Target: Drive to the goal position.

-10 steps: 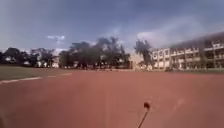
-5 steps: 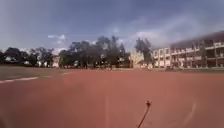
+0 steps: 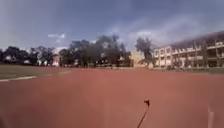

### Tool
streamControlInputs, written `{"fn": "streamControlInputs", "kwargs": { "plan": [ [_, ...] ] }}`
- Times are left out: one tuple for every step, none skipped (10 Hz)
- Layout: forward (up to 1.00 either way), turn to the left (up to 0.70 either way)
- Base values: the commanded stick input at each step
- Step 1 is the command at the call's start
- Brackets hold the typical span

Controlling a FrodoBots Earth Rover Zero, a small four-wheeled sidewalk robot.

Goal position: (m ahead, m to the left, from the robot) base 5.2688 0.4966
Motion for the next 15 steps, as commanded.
{"fn": "streamControlInputs", "kwargs": {
  "plan": [
    [0.7,0.0],
    [0.7,0.0],
    [0.7,0.0],
    [0.7,0.0],
    [0.7,0.0],
    [0.7,0.0],
    [0.7,0.0],
    [0.7,0.0],
    [0.7,0.0],
    [0.7,0.0],
    [0.7,0.0],
    [0.7,0.0],
    [0.7,0.0],
    [0.7,0.0],
    [0.7,0.0]
  ]
}}
